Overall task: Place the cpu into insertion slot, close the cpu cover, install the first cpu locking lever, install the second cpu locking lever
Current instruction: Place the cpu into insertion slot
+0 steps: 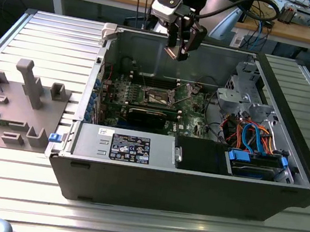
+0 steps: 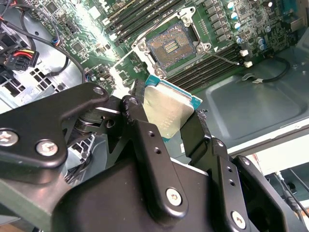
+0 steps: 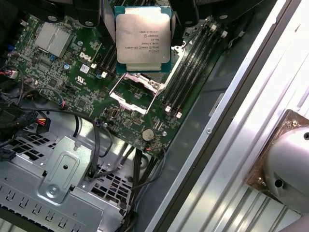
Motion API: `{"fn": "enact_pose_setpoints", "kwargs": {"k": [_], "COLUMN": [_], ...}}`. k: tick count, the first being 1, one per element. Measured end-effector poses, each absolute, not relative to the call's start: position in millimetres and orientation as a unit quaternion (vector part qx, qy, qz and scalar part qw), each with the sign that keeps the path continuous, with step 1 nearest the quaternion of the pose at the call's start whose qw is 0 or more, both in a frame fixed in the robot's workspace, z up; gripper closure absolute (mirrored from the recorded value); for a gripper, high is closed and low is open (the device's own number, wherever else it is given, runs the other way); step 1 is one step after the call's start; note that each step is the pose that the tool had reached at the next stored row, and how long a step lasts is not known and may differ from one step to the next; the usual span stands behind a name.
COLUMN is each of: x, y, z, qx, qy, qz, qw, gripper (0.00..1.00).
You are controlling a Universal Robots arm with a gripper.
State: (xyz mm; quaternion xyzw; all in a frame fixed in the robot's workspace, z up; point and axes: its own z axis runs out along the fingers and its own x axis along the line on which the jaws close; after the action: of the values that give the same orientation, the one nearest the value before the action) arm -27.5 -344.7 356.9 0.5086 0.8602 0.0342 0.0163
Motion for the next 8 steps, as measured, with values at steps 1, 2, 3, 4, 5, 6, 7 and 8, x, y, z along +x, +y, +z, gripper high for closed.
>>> {"fn": "enact_pose_setpoints", "kwargs": {"k": [1, 2, 3, 4, 5, 6, 7, 8], "x": [-27.5, -27.5, -27.5, -27.5, -27.5, -27.5, -27.5, -27.5], "y": [-344.7, -344.7, -344.7, -344.7, -344.7, -344.7, -344.7, -344.7], "z": [357.0, 356.9, 356.9, 356.9, 357.0, 357.0, 356.9, 356.9], "qx": [0.509, 0.509, 0.509, 0.51, 0.51, 0.51, 0.511, 0.513], "qy": [0.86, 0.86, 0.86, 0.86, 0.859, 0.859, 0.858, 0.858], "qz": [0.034, 0.034, 0.034, 0.034, 0.034, 0.034, 0.034, 0.034], "qw": [0.016, 0.016, 0.016, 0.016, 0.016, 0.016, 0.016, 0.016], "gripper": [0.46, 0.46, 0.46, 0.46, 0.46, 0.46, 0.46, 0.46]}}
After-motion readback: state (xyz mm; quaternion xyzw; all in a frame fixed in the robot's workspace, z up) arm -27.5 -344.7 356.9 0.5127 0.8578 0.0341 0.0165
